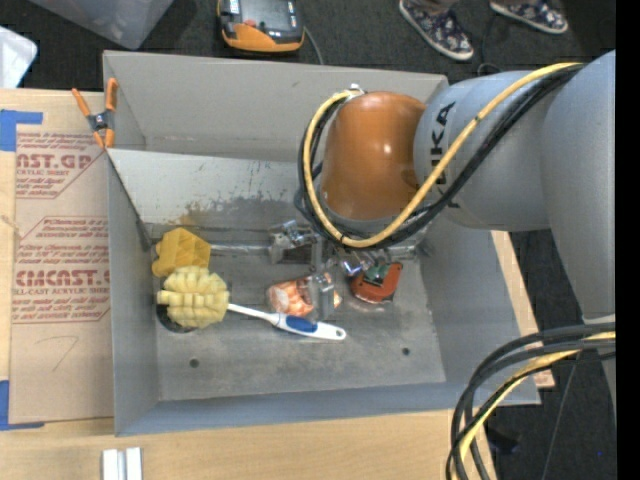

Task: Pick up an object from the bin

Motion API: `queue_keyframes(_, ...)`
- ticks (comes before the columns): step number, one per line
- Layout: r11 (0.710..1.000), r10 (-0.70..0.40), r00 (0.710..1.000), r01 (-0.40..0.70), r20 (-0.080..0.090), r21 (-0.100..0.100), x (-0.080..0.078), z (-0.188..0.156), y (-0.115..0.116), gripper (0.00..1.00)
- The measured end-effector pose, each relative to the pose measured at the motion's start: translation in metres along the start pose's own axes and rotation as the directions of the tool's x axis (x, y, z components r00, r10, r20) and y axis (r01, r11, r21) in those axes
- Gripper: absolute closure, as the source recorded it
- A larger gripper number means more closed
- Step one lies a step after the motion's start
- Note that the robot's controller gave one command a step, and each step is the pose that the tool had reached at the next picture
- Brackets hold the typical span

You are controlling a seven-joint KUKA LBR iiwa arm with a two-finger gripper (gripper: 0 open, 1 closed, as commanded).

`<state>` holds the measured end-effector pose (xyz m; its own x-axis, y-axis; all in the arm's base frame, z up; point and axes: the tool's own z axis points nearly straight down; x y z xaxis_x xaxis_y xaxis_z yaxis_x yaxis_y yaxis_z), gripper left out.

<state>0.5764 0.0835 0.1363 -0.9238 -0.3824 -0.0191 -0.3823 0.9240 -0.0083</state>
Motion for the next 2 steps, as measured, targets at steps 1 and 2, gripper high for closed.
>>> queue_keyframes(1,0.921,0.389,0.921,-0.39,-0.022,-0.002,0.017,0.065,0.012,0.0)
queue_keyframes(2,0.998,0.07,0.998,-0.07,0.003,-0.001,0.011,0.066,-0.019,0.0)
